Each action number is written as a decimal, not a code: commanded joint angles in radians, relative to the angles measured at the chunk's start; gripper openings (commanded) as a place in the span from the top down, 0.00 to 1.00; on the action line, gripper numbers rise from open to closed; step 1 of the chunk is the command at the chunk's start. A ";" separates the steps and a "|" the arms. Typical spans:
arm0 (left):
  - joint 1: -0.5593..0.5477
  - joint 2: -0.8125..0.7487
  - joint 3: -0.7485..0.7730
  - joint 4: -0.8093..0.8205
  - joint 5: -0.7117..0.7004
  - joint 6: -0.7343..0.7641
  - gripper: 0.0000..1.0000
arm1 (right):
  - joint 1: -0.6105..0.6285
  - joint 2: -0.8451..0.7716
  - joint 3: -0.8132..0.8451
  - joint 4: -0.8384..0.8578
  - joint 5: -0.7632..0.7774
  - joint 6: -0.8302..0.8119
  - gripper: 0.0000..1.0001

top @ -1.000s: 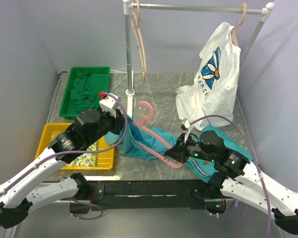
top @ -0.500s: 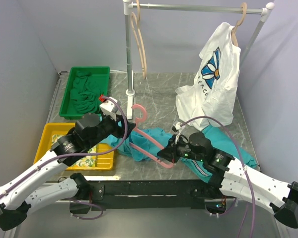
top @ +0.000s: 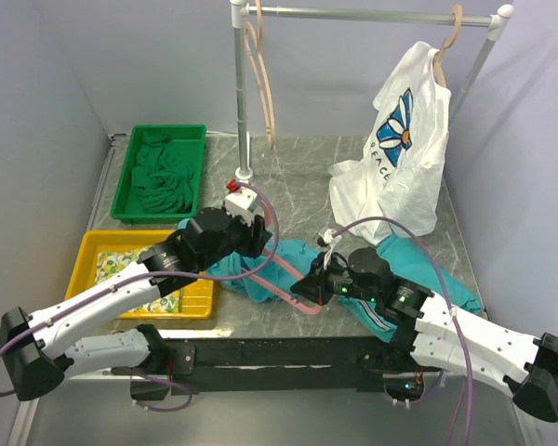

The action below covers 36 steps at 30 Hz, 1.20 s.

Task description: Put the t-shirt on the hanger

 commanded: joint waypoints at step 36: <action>-0.045 -0.022 0.004 0.080 -0.527 -0.170 0.99 | 0.067 -0.116 -0.079 0.106 0.259 0.390 0.44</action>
